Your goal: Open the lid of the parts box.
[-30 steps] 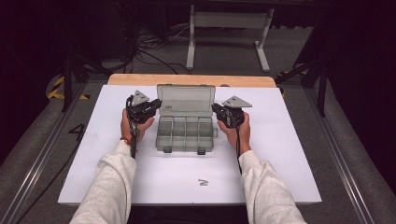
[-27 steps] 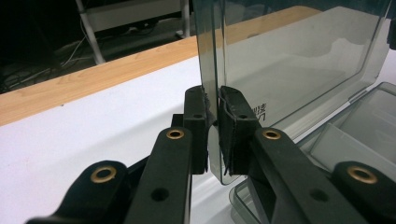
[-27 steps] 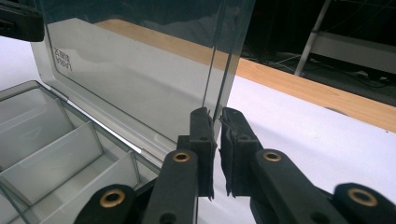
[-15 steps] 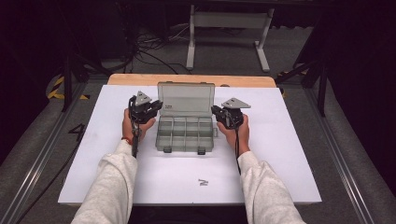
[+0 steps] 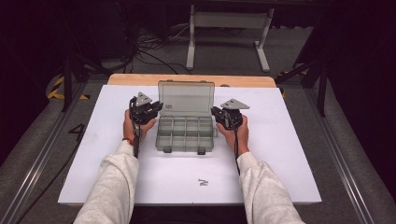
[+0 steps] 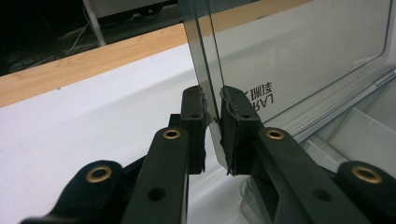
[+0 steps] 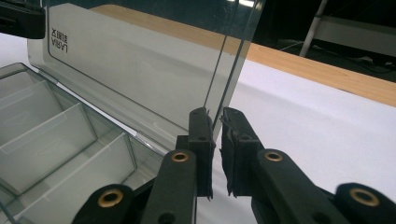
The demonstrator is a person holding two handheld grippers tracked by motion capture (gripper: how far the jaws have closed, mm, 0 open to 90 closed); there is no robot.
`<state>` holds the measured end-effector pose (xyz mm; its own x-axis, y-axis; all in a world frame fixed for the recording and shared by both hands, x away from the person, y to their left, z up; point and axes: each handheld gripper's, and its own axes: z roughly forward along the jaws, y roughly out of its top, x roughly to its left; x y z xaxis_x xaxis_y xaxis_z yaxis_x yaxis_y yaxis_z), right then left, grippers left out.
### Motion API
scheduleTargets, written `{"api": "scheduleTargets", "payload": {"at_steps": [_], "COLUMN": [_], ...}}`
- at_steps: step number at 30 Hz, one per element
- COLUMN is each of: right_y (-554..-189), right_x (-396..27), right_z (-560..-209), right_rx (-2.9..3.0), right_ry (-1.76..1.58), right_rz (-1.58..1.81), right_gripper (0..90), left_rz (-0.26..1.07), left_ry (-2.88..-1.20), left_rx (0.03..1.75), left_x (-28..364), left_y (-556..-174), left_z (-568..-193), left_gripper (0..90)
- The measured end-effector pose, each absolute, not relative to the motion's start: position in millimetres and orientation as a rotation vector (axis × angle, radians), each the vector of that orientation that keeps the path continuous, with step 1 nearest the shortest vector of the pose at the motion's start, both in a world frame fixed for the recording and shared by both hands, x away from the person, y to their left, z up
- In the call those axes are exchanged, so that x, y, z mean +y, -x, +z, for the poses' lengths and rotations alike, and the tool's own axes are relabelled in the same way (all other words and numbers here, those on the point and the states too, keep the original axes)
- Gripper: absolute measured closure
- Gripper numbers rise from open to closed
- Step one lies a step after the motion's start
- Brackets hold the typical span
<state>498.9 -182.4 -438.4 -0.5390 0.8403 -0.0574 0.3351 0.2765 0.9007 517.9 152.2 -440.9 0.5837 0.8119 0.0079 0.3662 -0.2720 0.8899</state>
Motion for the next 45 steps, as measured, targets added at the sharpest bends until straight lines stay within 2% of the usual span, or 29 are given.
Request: {"api": "scheduleTargets", "payload": {"at_steps": [22, 28, 45], "right_y": [-500.8, -501.3, -501.9], "right_x": [-181.1, -178.4, -178.9], "right_z": [-444.5, -447.1, -447.7], "right_rx": [2.037, 2.060, 2.068], "right_ry": [-1.071, -1.068, -1.073], "right_rz": [1.199, 1.178, 1.169], "right_gripper": [82.7, 83.8, 84.0], "left_rz": [0.573, 0.568, 0.569], "left_ry": [-1.901, -1.928, -1.965], "left_rx": [0.985, 0.981, 0.976], "left_x": [151.1, 150.2, 146.3], "left_y": [-520.1, -520.9, -519.8], "left_z": [-448.8, -453.6, -456.0], "left_gripper": [77.8, 81.0, 80.5]}}
